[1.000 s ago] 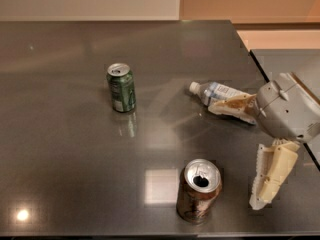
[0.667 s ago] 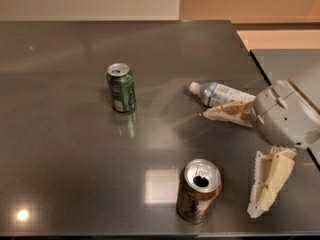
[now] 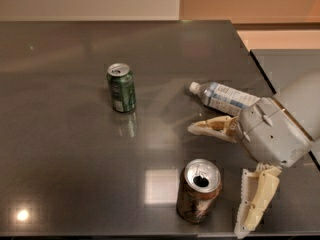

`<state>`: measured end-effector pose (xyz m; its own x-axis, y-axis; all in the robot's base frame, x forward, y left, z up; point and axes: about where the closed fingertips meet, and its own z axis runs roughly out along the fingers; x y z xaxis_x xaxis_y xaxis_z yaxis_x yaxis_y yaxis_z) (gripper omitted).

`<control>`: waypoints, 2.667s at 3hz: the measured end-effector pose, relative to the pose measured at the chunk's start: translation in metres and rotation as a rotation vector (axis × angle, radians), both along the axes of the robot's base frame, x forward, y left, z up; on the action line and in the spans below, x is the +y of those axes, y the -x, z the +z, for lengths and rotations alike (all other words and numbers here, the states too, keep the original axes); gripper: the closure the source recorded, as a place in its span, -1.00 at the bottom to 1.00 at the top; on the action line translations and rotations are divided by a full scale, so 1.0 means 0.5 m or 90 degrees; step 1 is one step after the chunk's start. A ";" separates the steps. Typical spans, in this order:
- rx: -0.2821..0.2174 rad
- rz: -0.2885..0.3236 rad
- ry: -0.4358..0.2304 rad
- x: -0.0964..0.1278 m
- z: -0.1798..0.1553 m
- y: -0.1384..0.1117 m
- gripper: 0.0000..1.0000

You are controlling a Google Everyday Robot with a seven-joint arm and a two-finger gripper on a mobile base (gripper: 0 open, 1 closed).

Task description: Move orange can near green can

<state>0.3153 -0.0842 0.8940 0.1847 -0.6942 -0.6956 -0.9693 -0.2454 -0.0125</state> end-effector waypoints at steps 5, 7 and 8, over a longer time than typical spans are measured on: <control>0.025 -0.028 -0.020 0.048 0.005 -0.009 0.74; 0.018 -0.112 -0.024 0.090 0.041 -0.147 1.00; 0.011 -0.134 -0.040 0.121 0.058 -0.213 1.00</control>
Offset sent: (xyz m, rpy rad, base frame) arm -0.0211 0.0187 -0.0130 0.0369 0.0529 0.0506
